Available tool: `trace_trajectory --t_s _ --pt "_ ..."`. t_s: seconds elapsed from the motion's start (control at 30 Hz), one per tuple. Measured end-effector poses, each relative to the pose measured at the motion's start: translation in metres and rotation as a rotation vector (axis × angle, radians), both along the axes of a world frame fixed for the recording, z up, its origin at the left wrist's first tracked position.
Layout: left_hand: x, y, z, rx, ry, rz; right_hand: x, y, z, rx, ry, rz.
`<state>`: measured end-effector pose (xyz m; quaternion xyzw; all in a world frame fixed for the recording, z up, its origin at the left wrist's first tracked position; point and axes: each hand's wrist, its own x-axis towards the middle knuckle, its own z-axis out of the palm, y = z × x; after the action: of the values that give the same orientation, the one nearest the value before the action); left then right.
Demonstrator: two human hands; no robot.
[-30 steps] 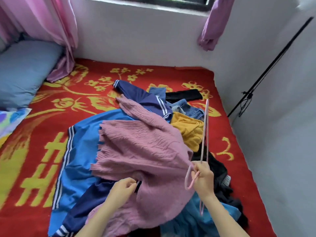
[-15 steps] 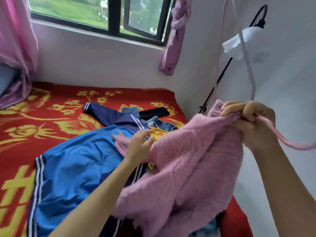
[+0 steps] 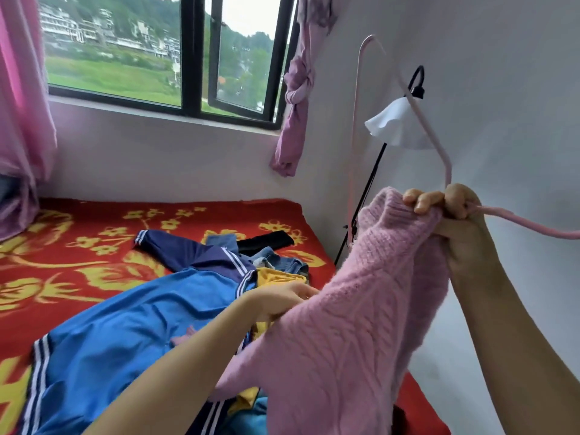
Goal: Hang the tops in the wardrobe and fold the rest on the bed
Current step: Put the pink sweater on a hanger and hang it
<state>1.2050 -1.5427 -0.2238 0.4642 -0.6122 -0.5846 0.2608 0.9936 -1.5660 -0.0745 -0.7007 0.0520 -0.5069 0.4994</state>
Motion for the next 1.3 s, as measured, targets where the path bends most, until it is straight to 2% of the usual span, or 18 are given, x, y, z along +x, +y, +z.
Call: trace_trajectory --t_s 0.07,0.13,0.27,0.33,0.37,0.43,0.53,0.67,0.8,0.9,0.97,1.03,1.17,1.3 --pt "0.006 0.002 0.002 0.017 0.048 0.011 -0.001 -0.008 -0.002 0.025 -0.013 0.004" --pt "0.015 0.005 0.003 0.005 0.221 0.068 0.001 -0.014 -0.003 0.033 -0.002 0.01" --pt "0.067 0.015 0.016 -0.336 0.446 0.534 -0.003 -0.031 -0.008 0.0 0.005 -0.002" --pt "0.097 0.025 0.03 -0.541 0.374 0.776 -0.003 -0.042 -0.017 -0.061 0.042 -0.093" --pt "0.107 0.031 0.036 -0.617 0.27 0.834 0.0 -0.047 -0.025 -0.092 0.072 -0.152" --pt "0.11 0.043 0.039 -0.675 0.176 0.844 0.007 -0.057 -0.047 -0.113 0.145 -0.203" --pt "0.101 0.057 0.02 -0.608 0.192 0.746 0.013 -0.072 -0.091 -0.033 0.327 -0.164" --pt "0.098 0.066 -0.041 -0.517 -0.005 0.83 0.012 -0.081 -0.142 0.093 0.8 -0.012" --pt "0.083 0.081 -0.089 -0.466 -0.172 0.792 0.016 -0.075 -0.159 0.27 0.944 0.001" --pt "0.082 0.09 -0.114 -0.378 -0.223 0.793 0.013 -0.076 -0.164 0.09 1.142 -0.045" --pt "0.083 0.096 -0.125 -0.349 -0.221 0.783 0.01 -0.071 -0.162 -0.031 1.137 -0.052" --pt "0.084 0.098 -0.129 -0.331 -0.2 0.82 0.008 -0.068 -0.156 -0.07 1.037 -0.117" --pt "0.085 0.101 -0.133 -0.335 -0.172 0.885 0.009 -0.07 -0.14 -0.016 0.86 -0.17" --pt "0.089 0.104 -0.141 -0.286 -0.094 0.919 0.008 -0.078 -0.134 -0.044 0.859 -0.31"
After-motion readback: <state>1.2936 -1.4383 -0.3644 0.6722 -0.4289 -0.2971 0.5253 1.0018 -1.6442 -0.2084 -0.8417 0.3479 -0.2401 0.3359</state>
